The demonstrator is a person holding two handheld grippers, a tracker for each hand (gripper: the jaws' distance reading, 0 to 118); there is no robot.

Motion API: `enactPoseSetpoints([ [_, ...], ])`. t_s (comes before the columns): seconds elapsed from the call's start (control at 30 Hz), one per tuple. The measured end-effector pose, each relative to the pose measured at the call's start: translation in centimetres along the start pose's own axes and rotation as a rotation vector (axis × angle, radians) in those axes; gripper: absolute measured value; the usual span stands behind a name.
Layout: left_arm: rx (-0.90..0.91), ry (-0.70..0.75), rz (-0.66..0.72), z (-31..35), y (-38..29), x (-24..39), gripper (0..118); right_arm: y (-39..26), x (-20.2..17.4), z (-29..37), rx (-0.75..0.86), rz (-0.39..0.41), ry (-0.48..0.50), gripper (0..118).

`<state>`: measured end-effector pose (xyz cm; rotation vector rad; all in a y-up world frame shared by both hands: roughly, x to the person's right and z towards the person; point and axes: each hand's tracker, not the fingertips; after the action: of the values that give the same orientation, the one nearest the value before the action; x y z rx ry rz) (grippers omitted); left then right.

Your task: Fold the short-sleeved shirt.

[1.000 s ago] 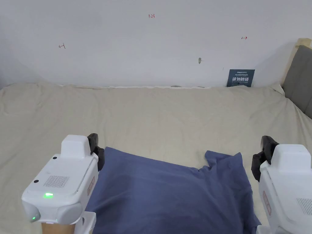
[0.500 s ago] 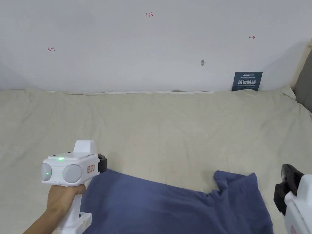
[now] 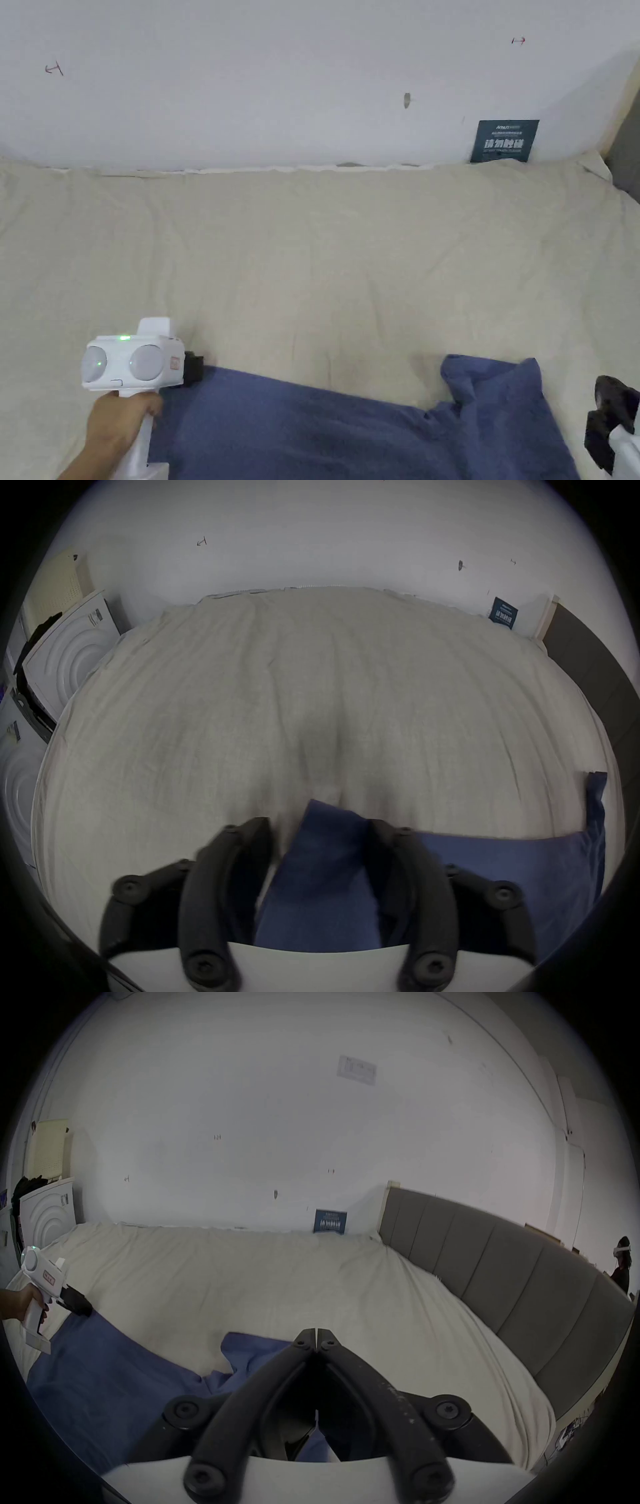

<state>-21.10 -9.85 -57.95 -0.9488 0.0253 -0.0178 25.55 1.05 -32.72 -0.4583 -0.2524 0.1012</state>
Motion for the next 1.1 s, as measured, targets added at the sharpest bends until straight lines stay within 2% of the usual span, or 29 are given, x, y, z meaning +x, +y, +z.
enactPoseSetpoints([
  [0.03, 0.007, 0.000, -0.004, 0.7, -0.3, 0.0, 35, -0.2, 0.2, -0.4, -0.026, -0.005, 0.004, 2],
  [0.07, 0.015, -0.009, -0.019, 1.4, -0.5, 0.1, 14, -0.3, 0.3, -1.0, -0.057, -0.015, 0.010, 2],
  [0.1, 0.012, 0.013, -0.048, 1.6, -0.6, 0.5, 4, -0.5, 0.8, -1.7, -0.093, -0.032, 0.024, 2],
  [0.13, 0.015, 0.022, -0.061, 2.1, -0.6, 0.6, 3, -0.6, 1.2, -2.5, -0.136, -0.052, 0.037, 5],
  [0.17, 0.021, 0.008, -0.051, 2.7, -0.6, 0.6, 3, -0.7, 1.4, -3.3, -0.172, -0.066, 0.046, 15],
  [0.23, 0.102, -0.007, 0.007, 4.4, -0.4, 0.1, 3, -1.0, 2.0, -5.3, -0.277, -0.101, 0.094, 58],
  [0.3, 0.153, -0.054, 0.017, 6.8, -0.3, 0.0, 3, -1.8, 2.3, -8.0, -0.365, -0.119, 0.103, 100],
  [0.33, 0.168, -0.074, 0.010, 8.6, -0.3, 0.1, 3, -2.3, 2.4, -9.3, -0.412, -0.130, 0.108, 110],
  [0.37, 0.184, -0.091, -0.001, 9.8, -0.4, 0.1, 3, -2.9, 2.5, -10.7, -0.458, -0.141, 0.098, 111],
  [0.43, 0.209, -0.099, -0.010, 11.9, -0.7, 0.0, 3, -4.0, 2.4, -12.7, -0.519, -0.137, 0.088, 101],
  [0.47, 0.217, -0.101, -0.013, 12.0, -0.5, -0.4, 3, -4.7, 2.2, -13.6, -0.549, -0.137, 0.079, 93],
  [0.53, 0.227, -0.115, -0.015, 13.5, -0.8, -0.7, 3, -5.6, 0.8, -14.0, -0.611, -0.127, 0.083, 58],
  [0.57, 0.230, -0.116, -0.016, 14.0, -0.9, -0.7, 3, -5.9, 0.6, -14.2, -0.628, -0.126, 0.084, 46],
  [0.6, 0.235, -0.115, -0.020, 14.6, -1.0, -0.6, 3, -6.3, 0.3, -14.3, -0.642, -0.138, 0.088, 45],
  [0.63, 0.236, -0.113, -0.021, 15.0, -1.1, -0.7, 3, -6.5, 0.5, -14.3, -0.597, -0.124, 0.069, 37],
  [0.67, 0.235, -0.109, -0.020, 15.3, -1.3, -0.8, 3, -6.1, 0.3, -14.0, -0.562, -0.078, 0.072, 14],
  [0.7, 0.235, -0.107, -0.020, 15.0, -1.1, -1.3, 3, -5.8, 0.0, -13.8, -0.563, -0.042, 0.088, 5],
  [0.8, 0.234, -0.087, -0.007, 14.9, -0.9, -2.3, 3, -4.6, -0.4, -12.6, -0.553, -0.004, 0.106, 5],
  [1.0, 0.334, -0.052, 0.044, 19.9, 0.2, -3.5, 3, 3.5, 0.3, -6.8, -0.256, 0.092, 0.080, 5],
  [1.1, 0.422, -0.045, 0.081, 23.6, 2.2, -4.9, 3, 9.1, 1.0, -3.9, -0.093, 0.064, 0.084, 5],
])
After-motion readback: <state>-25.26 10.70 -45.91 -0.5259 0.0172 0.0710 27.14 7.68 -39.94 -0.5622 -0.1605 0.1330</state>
